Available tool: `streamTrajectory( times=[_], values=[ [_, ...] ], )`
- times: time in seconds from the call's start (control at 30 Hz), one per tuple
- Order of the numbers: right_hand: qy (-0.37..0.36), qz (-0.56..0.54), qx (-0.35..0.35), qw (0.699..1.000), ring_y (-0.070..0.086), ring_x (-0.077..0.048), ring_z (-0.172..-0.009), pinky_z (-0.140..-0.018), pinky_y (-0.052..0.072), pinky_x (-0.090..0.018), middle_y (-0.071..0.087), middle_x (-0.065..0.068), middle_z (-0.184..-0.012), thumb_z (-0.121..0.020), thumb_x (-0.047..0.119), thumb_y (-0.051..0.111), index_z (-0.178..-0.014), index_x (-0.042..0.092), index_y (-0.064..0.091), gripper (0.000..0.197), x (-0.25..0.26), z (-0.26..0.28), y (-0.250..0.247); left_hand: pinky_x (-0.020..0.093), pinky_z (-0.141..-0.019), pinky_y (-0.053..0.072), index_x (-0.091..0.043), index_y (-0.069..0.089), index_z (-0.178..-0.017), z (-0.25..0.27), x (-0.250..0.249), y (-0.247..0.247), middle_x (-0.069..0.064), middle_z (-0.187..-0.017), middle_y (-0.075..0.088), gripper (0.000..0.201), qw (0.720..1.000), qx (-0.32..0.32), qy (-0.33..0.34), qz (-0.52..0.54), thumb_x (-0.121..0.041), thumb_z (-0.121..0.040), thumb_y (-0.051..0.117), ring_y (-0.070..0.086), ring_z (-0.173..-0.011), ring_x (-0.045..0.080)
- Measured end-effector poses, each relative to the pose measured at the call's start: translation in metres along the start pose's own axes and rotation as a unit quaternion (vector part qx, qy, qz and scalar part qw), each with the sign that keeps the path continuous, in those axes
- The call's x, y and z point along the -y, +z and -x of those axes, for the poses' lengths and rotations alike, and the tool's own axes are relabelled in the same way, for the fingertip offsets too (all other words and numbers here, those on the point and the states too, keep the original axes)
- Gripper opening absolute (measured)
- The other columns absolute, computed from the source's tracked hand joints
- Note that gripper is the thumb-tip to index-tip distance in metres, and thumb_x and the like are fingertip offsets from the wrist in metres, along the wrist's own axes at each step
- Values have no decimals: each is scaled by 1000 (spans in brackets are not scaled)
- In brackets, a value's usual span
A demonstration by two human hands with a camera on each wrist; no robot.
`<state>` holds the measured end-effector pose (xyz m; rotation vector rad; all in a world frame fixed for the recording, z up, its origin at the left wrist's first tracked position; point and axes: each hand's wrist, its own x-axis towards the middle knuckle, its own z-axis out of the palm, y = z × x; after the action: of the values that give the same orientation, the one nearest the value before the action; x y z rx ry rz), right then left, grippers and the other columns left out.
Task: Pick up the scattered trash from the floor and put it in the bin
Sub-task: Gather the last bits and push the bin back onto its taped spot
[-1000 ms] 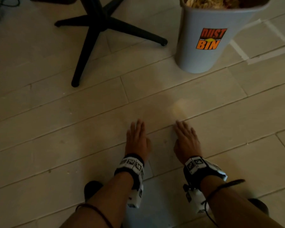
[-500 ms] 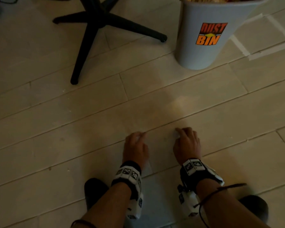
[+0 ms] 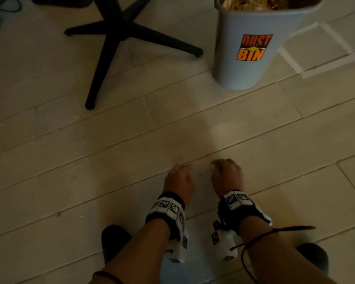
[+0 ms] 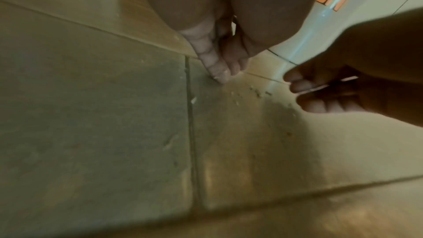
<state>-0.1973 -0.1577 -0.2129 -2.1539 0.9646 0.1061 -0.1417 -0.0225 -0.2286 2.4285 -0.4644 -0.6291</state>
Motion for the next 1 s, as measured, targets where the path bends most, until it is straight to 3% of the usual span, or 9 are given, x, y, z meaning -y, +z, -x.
streamTrajectory(
  times=[0.1, 0.2, 0.4, 0.63, 0.77, 0.87, 1.0],
  values=[
    [9, 11, -23, 1000, 58, -34, -107, -90, 44, -35, 62, -11, -114, -89, 8, 48, -112, 11, 69, 32, -9, 0, -6, 37, -100, 45, -14, 61, -128, -8, 2, 0, 10, -126, 56, 39, 998, 10, -9, -65, -16, -93, 42, 54, -115, 29],
    [-3, 48, -2, 999, 52, -32, -113, -90, 43, -36, 59, -11, -115, -89, 9, 48, -115, 12, 67, 33, -16, 9, -3, 35, -103, 42, -15, 60, -128, -5, -3, 7, 7, -130, 52, 37, 994, 34, 25, -96, -20, -94, 46, 49, -121, 26],
    [-36, 50, 2, 998, 52, -32, -111, -88, 44, -35, 59, -10, -113, -91, 9, 50, -114, 12, 69, 30, -20, 18, 5, 35, -89, 48, -16, 64, -117, -3, -12, 10, 5, -117, 56, 28, 986, 44, 91, -131, -24, -94, 52, 52, -109, 25],
    [-29, 58, -2, 998, 55, -33, -106, -83, 46, -36, 58, -11, -112, -93, 19, 53, -116, 13, 68, 28, -24, 12, -1, 36, -82, 52, -17, 73, -100, -16, -15, 5, 6, -105, 64, 21, 979, 52, 103, -171, -18, -91, 54, 60, -99, 28],
    [-34, 59, 10, 998, 57, -31, -103, -80, 46, -34, 58, -9, -110, -94, 24, 55, -112, 17, 71, 25, -27, 8, -2, 38, -85, 50, -13, 66, -107, -16, -14, 8, 7, -113, 60, 22, 963, 81, 122, -226, -13, -93, 48, 54, -111, 28],
    [-38, 72, 27, 996, 58, -31, -100, -78, 46, -33, 60, -9, -106, -92, 24, 56, -101, 17, 74, 21, -24, 6, -5, 40, -81, 48, -11, 58, -112, -15, -14, 10, 9, -118, 54, 22, 947, 98, 136, -273, -10, -93, 45, 47, -117, 29],
    [-55, 115, 42, 991, 56, -30, -105, -81, 47, -35, 60, -7, -108, -94, 23, 53, -106, 18, 71, 22, -26, 3, -5, 40, -86, 45, -11, 52, -115, -18, -14, 11, 8, -123, 50, 22, 949, 115, 117, -269, -12, -96, 44, 43, -120, 28]
  ],
)
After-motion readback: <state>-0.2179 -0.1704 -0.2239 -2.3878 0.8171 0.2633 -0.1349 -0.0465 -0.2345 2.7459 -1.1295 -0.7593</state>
